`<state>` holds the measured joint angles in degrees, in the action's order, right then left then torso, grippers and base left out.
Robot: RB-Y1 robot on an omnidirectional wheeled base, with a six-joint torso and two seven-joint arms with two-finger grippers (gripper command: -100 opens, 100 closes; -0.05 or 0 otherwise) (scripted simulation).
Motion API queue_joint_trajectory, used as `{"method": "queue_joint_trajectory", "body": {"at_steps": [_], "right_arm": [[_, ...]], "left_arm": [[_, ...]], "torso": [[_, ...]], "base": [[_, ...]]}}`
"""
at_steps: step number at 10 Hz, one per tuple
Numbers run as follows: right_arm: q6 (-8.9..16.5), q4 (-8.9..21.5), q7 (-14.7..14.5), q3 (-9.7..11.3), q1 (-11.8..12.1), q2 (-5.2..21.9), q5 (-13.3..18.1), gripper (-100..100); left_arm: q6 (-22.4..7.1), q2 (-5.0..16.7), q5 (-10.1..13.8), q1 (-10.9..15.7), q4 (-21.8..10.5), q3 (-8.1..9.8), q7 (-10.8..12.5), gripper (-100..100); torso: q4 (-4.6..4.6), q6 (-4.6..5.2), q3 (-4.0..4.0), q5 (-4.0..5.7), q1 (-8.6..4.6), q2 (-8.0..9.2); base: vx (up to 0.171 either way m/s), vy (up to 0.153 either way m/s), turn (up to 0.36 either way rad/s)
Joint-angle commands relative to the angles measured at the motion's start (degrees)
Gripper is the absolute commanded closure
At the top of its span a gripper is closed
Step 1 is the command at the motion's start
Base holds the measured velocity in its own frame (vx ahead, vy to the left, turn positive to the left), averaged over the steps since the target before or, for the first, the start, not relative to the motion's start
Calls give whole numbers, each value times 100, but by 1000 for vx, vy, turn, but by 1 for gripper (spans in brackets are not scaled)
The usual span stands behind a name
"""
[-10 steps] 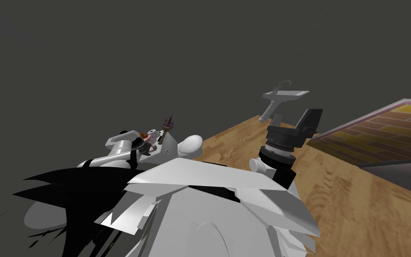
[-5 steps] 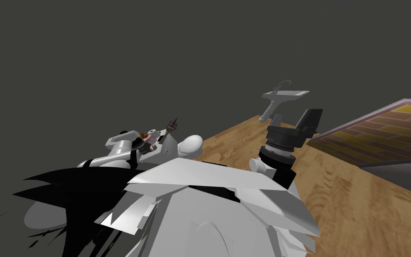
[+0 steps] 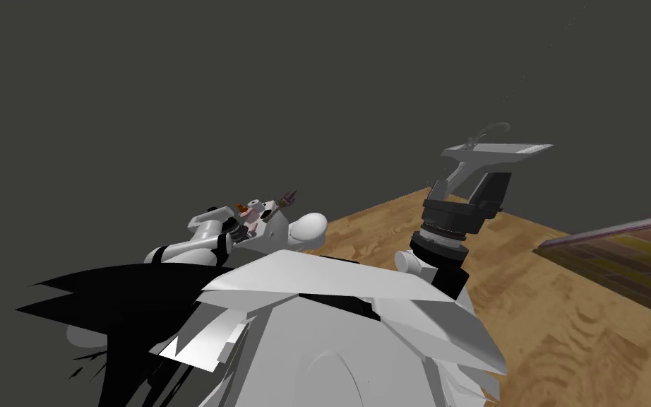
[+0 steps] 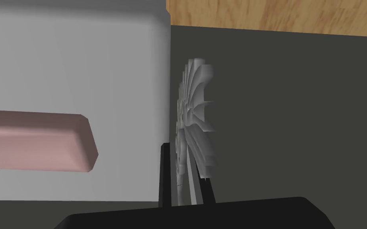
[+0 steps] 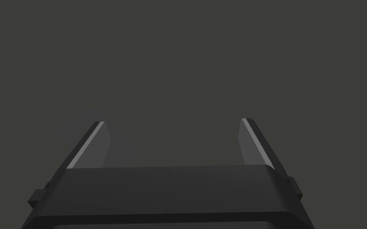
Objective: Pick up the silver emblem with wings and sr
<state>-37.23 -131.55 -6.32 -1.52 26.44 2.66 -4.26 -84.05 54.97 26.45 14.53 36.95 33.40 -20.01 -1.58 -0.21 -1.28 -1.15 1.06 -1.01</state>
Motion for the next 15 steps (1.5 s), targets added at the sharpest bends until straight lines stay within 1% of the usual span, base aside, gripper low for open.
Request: {"method": "queue_joint_trajectory", "body": {"at_steps": [1, 2, 3, 4, 5, 6, 7, 8, 10, 11, 12, 13, 15], "right_arm": [[0, 0, 0, 0, 0, 0, 0, 0], [0, 0, 0, -1, 2, 0, 0, 0], [-1, -1, 0, -1, 2, 0, 0, 0], [0, 0, 0, -1, 1, 0, 0, 0], [0, 0, 0, -1, 2, 0, 0, 0], [0, 0, 0, -1, 2, 0, 0, 0], [0, 0, 0, -1, 1, 0, 0, 0], [0, 0, 0, 0, 0, 0, 0, 0], [0, 0, 0, 0, -1, 0, 0, 0], [0, 0, 0, 0, -1, 0, 0, 0], [0, 0, 0, -1, 2, 0, 0, 0], [0, 0, 0, -1, 2, 1, 0, 0], [0, 0, 0, 0, -1, 1, 0, 0]], "left_arm": [[5, -286, -257, 286, -58, -269, -86, 100], [5, -432, -257, 453, -58, -269, -86, 100], [5, -493, -257, 552, -58, -269, -86, 100], [2, -744, -517, 691, -170, -521, -177, 100], [2, -920, -524, 766, -170, -550, -177, 100], [2, -953, -524, 968, -170, -550, -177, 100], [2, -953, -524, 1104, -170, -550, -177, 100], [2, -953, -524, 1104, -170, -550, -177, 100], [2, -953, -524, 1104, -170, -550, -177, 100], [0, -1251, -791, 1367, -282, -829, -268, 100], [0, -1414, -791, 1472, -282, -831, -268, 100], [0, -1414, -791, 1479, -245, -831, -268, 100], [0, -1414, -791, 1657, -282, -831, -268, 100]], "torso": [[0, 0, 0, 0, 0, 0], [-6, -15, -11, -4, 7, -18], [-9, -16, -14, -8, 12, -22], [-5, -16, -7, -5, 11, -10], [-9, -25, -11, -10, 16, -15], [-10, -20, -15, -12, 15, -22], [-4, -11, -10, -3, 9, -16], [1, 0, -3, -2, 4, -6], [0, -9, 3, -4, 8, 8], [-1, -14, 5, -4, 10, 11], [-8, -24, -9, -6, 11, -12], [-13, -19, -19, -10, 12, -27], [-4, -11, -5, -3, 12, -4]], "base": [[85, 37, 294], [88, 45, 445], [42, 18, 321], [79, 33, 402], [92, 25, 466], [50, -1, 313], [12, -3, 77], [-3, 3, -48], [-3, 2, -14], [78, 18, 349], [111, 18, 398], [59, 2, 375], [0, -2, 48]]}}
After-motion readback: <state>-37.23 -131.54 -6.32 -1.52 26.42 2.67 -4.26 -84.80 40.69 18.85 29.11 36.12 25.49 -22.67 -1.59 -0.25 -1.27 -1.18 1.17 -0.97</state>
